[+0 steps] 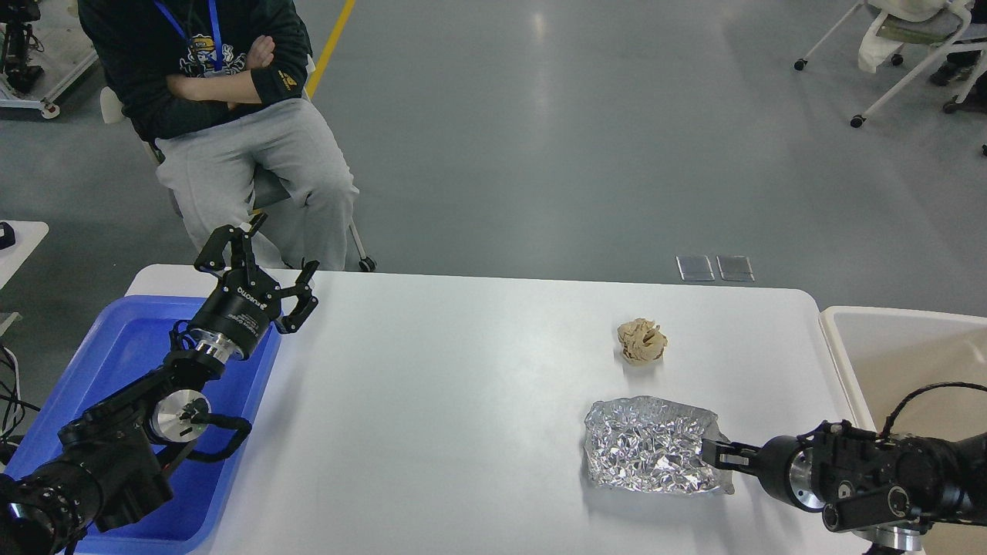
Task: Tidy desktop
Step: 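Lower the right gripper onto the silver foil wrapper and grasp it, then lift the foil wrapper with the right gripper toward the white bin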
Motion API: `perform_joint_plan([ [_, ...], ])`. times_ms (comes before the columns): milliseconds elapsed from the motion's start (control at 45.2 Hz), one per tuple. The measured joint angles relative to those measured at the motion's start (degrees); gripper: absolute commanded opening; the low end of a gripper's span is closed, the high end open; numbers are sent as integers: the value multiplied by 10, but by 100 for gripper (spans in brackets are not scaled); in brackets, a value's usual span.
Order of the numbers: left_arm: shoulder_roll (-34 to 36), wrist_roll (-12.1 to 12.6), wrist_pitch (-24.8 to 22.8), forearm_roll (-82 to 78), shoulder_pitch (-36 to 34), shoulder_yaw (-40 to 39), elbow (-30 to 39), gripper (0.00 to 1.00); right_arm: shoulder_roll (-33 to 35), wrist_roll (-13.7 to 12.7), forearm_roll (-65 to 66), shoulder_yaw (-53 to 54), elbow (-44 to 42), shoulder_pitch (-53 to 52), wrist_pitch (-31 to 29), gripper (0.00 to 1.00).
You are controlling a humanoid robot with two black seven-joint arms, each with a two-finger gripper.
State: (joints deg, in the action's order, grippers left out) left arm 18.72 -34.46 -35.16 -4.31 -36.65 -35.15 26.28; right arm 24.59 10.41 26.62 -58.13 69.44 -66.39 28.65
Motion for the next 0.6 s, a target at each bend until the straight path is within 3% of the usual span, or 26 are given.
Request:
perform_joint_plan([
  [133,0,0,0,0,0,0,0,100,0,0,4,0,-1,2,0,45],
  [465,0,0,0,0,0,0,0,100,-1,0,7,3,1,4,0,1],
  [598,0,0,0,0,0,0,0,100,0,0,7,3,5,4,0,0],
])
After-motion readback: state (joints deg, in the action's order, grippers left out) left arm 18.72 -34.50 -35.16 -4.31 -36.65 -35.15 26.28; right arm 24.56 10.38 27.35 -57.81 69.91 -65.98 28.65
